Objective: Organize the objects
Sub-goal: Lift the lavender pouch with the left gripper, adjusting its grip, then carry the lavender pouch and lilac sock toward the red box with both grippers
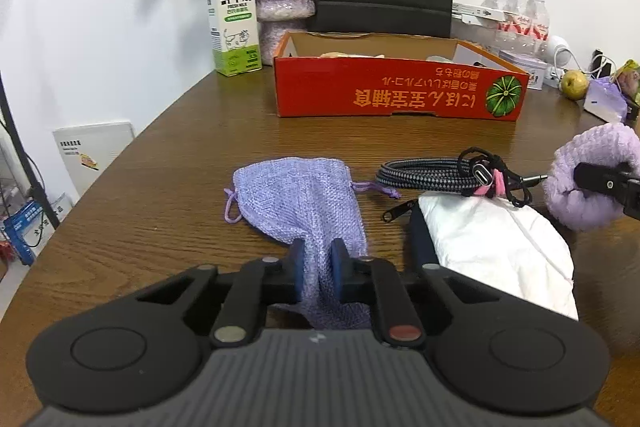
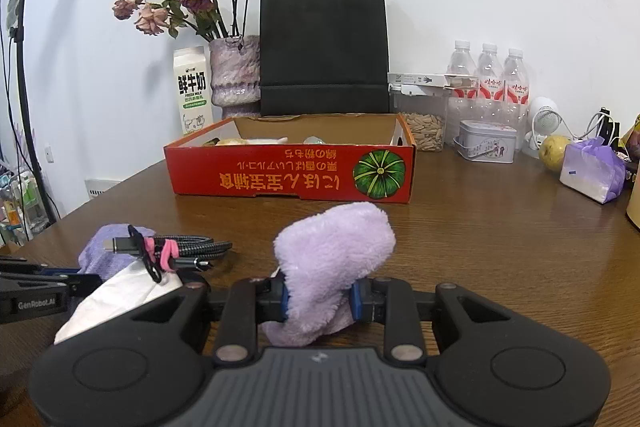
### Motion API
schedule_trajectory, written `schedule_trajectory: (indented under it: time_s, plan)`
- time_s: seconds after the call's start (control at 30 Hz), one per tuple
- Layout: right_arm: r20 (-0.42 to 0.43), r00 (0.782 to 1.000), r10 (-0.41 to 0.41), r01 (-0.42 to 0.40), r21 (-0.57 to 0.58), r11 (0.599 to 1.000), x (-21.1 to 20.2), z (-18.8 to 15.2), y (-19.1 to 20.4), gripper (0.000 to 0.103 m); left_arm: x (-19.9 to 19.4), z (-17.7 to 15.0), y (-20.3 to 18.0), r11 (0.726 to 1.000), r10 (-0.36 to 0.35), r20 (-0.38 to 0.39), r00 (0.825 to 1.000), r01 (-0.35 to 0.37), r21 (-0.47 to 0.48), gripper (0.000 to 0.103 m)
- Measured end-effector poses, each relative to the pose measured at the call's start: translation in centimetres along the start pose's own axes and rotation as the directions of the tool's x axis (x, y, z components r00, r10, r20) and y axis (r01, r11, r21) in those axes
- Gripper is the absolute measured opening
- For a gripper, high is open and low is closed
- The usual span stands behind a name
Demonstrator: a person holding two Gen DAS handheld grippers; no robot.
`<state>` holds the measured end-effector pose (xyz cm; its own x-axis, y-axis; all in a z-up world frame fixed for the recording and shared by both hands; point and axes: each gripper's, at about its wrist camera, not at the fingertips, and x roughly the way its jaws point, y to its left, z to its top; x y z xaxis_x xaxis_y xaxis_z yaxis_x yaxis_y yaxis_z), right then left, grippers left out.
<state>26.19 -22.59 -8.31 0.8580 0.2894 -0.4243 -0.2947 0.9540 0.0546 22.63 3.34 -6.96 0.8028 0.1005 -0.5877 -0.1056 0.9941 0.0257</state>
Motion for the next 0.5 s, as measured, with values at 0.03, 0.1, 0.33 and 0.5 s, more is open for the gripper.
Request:
schedule_trajectory:
  time_s: [0.03,0.1,0.33,0.5]
  plan:
    - [0.002,1.000,0.000,0.000,-0.001,1.000,0.0,0.0,0.0,0.025,-0.1,0.0,0.0,1.000,0.006,0.001,1.000,-0.006,-0.003,0.013]
    - [0.007,1.000,-0.001,0.001,-0.006,1.000,-0.2,0.0,0.1,0.025,-0.4,-0.1,0.1,1.000,0.015,0.004,1.000,-0.015,-0.008,0.012]
    - [0.036,0.999,-0.012,0.012,-0.014,1.000,-1.0,-0.1,0.2,0.025,-1.6,-0.1,0.5,0.999,0.037,0.034,0.999,-0.036,-0.024,0.012]
    - [0.062,0.998,-0.010,0.011,-0.009,1.000,-1.6,-0.1,0.2,0.025,-2.6,0.4,0.9,0.998,0.049,0.061,0.997,-0.047,-0.038,0.012]
